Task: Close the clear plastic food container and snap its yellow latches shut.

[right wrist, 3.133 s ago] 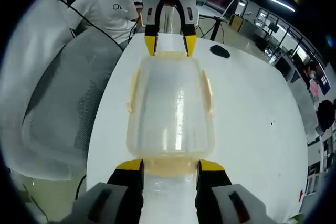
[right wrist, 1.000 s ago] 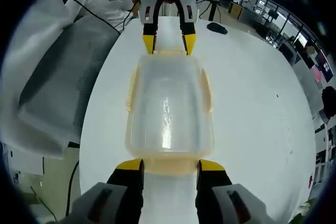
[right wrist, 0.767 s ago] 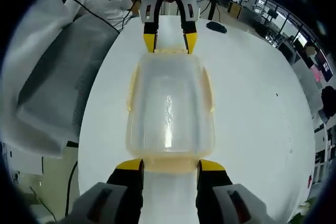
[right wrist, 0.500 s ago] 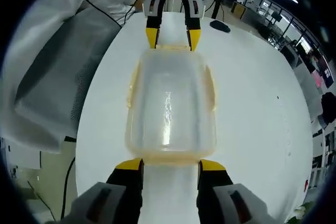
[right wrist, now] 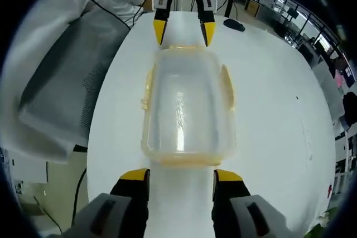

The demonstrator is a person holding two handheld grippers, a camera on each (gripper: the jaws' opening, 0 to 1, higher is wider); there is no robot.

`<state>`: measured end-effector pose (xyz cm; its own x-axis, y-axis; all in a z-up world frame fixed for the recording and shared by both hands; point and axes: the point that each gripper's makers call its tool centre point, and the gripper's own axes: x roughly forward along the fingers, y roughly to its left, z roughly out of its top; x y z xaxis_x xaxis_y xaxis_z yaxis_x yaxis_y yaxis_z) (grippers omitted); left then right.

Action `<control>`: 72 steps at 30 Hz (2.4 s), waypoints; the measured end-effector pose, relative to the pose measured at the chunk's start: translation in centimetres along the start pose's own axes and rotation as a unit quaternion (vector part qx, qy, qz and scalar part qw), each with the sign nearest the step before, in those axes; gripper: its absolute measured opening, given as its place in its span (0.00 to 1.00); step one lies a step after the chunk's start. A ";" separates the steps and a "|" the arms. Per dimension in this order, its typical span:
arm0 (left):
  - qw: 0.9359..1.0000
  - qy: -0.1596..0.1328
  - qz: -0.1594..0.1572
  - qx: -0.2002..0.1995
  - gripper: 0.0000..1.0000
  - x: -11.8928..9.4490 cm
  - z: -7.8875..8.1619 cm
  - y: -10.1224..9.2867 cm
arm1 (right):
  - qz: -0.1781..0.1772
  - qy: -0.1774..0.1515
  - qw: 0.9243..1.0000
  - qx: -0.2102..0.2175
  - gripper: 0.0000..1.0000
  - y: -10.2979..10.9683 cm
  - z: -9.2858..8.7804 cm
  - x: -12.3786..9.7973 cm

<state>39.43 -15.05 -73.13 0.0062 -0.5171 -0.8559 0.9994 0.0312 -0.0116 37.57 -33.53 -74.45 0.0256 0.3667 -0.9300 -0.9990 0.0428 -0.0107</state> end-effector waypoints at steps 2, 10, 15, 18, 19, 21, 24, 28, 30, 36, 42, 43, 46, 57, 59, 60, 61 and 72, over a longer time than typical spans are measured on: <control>0.999 -0.009 0.001 -0.036 0.51 -0.1 0.2 -0.1 | -0.013 -0.001 1.000 0.003 0.40 -0.4 0.1 -0.5; 0.991 -0.018 0.000 -0.135 0.52 0.0 -0.1 0.4 | -0.067 -0.037 0.992 0.103 0.36 -2.7 0.6 -1.8; 0.975 -0.034 0.010 -0.218 0.49 -0.4 0.2 1.0 | -0.069 -0.067 0.983 0.159 0.32 -2.8 1.4 -2.1; 0.957 -0.058 0.012 -0.284 0.53 -0.6 0.6 1.1 | -0.064 -0.071 0.975 0.202 0.33 -2.7 1.6 -2.0; 0.951 -0.066 0.015 -0.303 0.55 -0.6 0.8 1.2 | -0.069 -0.070 0.969 0.225 0.33 -2.8 1.6 -2.0; 0.942 -0.080 0.019 -0.326 0.57 -0.6 1.0 1.3 | -0.069 -0.054 0.952 0.294 0.35 -2.8 1.1 -1.9; 0.935 -0.081 0.029 -0.345 0.54 -0.5 0.7 1.3 | -0.072 -0.079 0.941 0.320 0.34 -3.1 2.0 -2.0; 0.909 -0.094 0.032 -0.405 0.52 -0.4 0.7 1.1 | -0.079 -0.086 0.918 0.379 0.34 -3.1 2.1 -1.9; 0.899 -0.083 0.045 -0.427 0.49 -0.3 0.0 1.3 | -0.091 -0.072 0.905 0.408 0.33 -3.3 1.4 -1.9; 0.864 -0.118 0.043 -0.487 0.48 0.3 1.0 1.6 | -0.076 -0.092 0.877 0.465 0.36 -2.9 1.9 -1.1; 0.860 -0.109 0.043 -0.497 0.45 1.1 1.4 1.0 | -0.073 -0.086 0.881 0.459 0.36 -2.3 2.5 -0.6; 0.864 -0.108 0.042 -0.491 0.45 1.2 1.7 0.9 | -0.072 -0.083 0.883 0.455 0.35 -2.3 2.6 -0.5; 0.876 -0.096 0.052 -0.470 0.43 1.4 1.4 0.7 | -0.074 -0.072 0.894 0.437 0.32 -2.3 2.5 -0.2; 0.875 -0.091 0.060 -0.473 0.40 2.0 1.6 0.7 | -0.054 -0.089 0.883 0.458 0.33 -2.2 2.9 0.1; 0.871 -0.093 0.058 -0.479 0.40 2.0 1.9 0.5 | -0.055 -0.091 0.878 0.467 0.33 -2.1 2.9 0.1; 0.872 -0.092 0.061 -0.476 0.40 2.0 2.0 0.5 | -0.056 -0.091 0.877 0.468 0.33 -2.1 2.9 0.1; 0.873 -0.091 0.064 -0.475 0.40 2.0 2.0 0.6 | -0.057 -0.092 0.876 0.470 0.33 -2.1 2.9 0.2; 0.874 -0.098 0.065 -0.472 0.38 2.2 2.1 0.6 | -0.053 -0.084 0.874 0.476 0.31 -1.9 3.0 0.2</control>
<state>40.17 -17.99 -73.93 0.2166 -0.5904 -0.7775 0.5187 0.7443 -0.4207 39.58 -30.72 -73.54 0.2005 0.4411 -0.8748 -0.5102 0.8093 0.2911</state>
